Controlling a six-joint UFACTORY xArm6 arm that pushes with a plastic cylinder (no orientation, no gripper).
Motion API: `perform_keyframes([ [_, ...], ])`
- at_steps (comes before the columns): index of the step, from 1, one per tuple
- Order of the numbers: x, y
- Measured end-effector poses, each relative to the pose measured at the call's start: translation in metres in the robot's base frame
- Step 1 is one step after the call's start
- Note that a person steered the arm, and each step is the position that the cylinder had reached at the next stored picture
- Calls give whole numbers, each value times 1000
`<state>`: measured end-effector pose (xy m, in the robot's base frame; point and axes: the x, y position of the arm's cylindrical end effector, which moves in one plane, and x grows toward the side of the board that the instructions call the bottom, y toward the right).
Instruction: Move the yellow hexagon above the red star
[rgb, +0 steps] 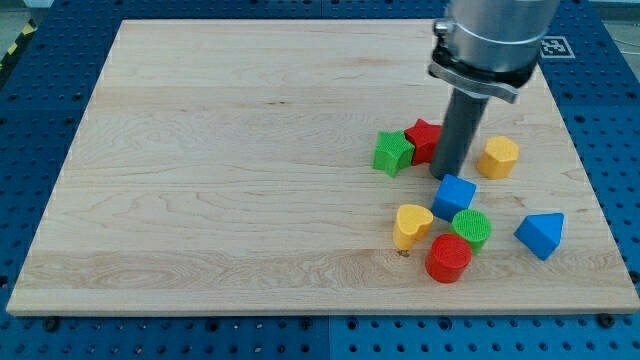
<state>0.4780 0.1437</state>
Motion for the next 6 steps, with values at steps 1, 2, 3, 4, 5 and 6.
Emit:
perform_keyframes([
  [1,13,16],
  [2,20,29],
  [3,18,39],
  [4,18,58],
  [5,16,62],
  [6,12,61],
])
